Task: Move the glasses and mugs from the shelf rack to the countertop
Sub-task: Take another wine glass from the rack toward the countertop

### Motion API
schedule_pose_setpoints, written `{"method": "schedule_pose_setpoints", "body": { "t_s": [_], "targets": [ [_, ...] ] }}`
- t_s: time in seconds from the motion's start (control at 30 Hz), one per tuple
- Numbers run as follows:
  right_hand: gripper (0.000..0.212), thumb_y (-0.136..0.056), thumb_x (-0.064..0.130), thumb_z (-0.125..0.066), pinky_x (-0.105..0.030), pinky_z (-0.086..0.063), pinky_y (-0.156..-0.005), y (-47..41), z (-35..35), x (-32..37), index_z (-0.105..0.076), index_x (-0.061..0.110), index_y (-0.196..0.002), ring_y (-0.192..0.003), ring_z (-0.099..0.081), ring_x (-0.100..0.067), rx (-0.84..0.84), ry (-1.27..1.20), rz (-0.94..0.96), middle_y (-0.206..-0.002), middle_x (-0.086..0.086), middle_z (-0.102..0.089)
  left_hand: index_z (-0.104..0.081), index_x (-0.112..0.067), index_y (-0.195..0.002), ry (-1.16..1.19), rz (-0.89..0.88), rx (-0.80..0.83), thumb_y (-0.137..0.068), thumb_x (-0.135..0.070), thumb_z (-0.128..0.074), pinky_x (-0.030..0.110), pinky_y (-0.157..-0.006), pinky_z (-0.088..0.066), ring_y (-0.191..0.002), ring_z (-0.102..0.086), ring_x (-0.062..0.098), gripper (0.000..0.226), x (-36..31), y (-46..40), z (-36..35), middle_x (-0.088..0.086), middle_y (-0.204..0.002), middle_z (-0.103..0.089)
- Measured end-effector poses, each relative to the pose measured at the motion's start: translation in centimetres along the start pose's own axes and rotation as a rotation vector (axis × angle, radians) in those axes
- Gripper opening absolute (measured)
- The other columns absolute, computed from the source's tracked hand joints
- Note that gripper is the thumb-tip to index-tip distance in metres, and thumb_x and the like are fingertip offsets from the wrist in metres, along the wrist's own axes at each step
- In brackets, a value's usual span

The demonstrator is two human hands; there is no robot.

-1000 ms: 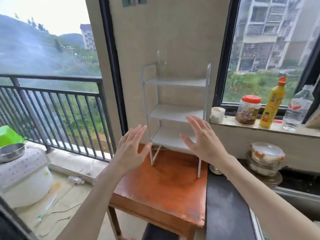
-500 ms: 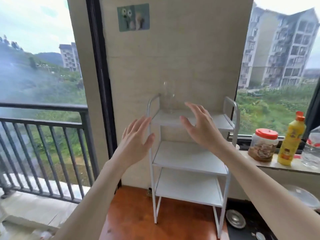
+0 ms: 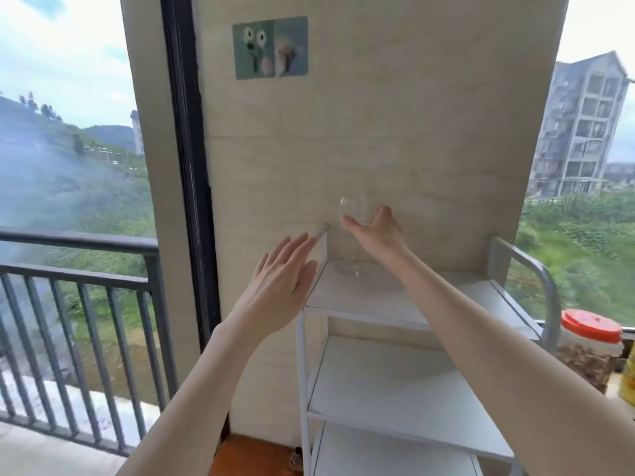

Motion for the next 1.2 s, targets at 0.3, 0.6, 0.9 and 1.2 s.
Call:
{"method": "schedule_pose_setpoints", "body": {
  "t_s": [0.3, 0.6, 0.9, 1.2],
  "targets": [
    [0.042, -0.077, 0.040, -0.065, -0.028, -0.035, -0.069, -1.3, -1.8, -0.3, -0.042, 0.011, -0.095, -0.093, -0.057, -0.028, -0.018, -0.012, 0.009, -0.095, -0.010, -0.055, -0.027, -0.025, -0.143, 0.024, -0.035, -0.035, -0.099, -0.030, -0.025, 0.033, -0.114, -0.019, -0.142, -0.016, 0.013, 0.044, 0.4, -0.2, -0.1, -0.007, -0.153, -0.026],
    [0.038, -0.077, 0.041, -0.065, -0.028, -0.033, -0.067, 4.5, 4.2, 0.8, -0.045, 0.015, -0.095, -0.083, -0.048, -0.018, -0.203, -0.090, 0.125, -0.092, -0.002, -0.053, -0.015, -0.027, -0.146, 0.098, -0.040, -0.065, -0.096, -0.038, -0.032, 0.031, -0.114, -0.010, -0.144, -0.003, 0.013, 0.054, -2.8, 1.8, 0.4, -0.004, -0.158, -0.009],
    [0.028, -0.077, 0.040, -0.065, -0.010, -0.035, -0.058, 17.6, 13.5, 0.8, -0.044, 0.025, -0.088, -0.080, -0.055, -0.017, -0.357, -0.047, 0.160, -0.090, -0.002, -0.058, -0.018, -0.026, -0.146, 0.235, -0.132, -0.026, -0.095, -0.038, -0.031, 0.036, -0.115, -0.015, -0.144, -0.009, 0.015, 0.054, -10.4, 8.4, -0.1, -0.001, -0.156, -0.018],
    [0.036, -0.077, 0.037, -0.069, -0.011, -0.047, -0.071, 34.2, 25.5, -5.9, -0.048, 0.033, -0.105, -0.089, -0.061, -0.010, -0.414, 0.018, -0.004, -0.099, 0.002, -0.062, -0.028, -0.015, -0.143, 0.377, -0.281, 0.247, -0.095, -0.025, -0.041, 0.031, -0.113, -0.008, -0.143, -0.012, 0.023, 0.050, -23.4, 16.1, -7.2, 0.009, -0.153, -0.025]
  ]
}}
Point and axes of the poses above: each hand's wrist, its own y-axis away from the middle knuckle, its own z-axis out of the back of the hand, x = y × z, the point moved 5 cm from there along -y, towards the middle knuckle
